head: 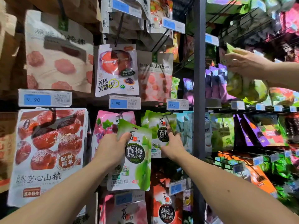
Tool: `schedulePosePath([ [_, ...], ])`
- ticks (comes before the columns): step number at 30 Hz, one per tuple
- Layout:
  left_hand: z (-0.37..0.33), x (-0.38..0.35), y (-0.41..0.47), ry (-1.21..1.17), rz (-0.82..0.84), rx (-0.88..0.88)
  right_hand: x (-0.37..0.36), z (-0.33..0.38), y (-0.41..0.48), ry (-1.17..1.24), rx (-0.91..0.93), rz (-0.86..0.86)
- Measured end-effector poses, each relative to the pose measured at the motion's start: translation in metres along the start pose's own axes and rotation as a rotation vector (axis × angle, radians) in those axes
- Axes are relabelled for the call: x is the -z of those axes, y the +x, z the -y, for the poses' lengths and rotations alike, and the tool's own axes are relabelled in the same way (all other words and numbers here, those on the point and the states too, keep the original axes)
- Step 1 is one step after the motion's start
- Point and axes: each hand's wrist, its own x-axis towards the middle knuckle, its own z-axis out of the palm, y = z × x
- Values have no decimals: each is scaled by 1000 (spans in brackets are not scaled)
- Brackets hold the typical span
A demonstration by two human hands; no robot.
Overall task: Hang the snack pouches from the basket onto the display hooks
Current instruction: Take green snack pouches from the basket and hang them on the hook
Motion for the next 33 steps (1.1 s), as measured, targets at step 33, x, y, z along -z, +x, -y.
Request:
schedulePosePath([
  [33,-40,-16,-24,-61,-65,8,44,43,-121,370,211,102],
])
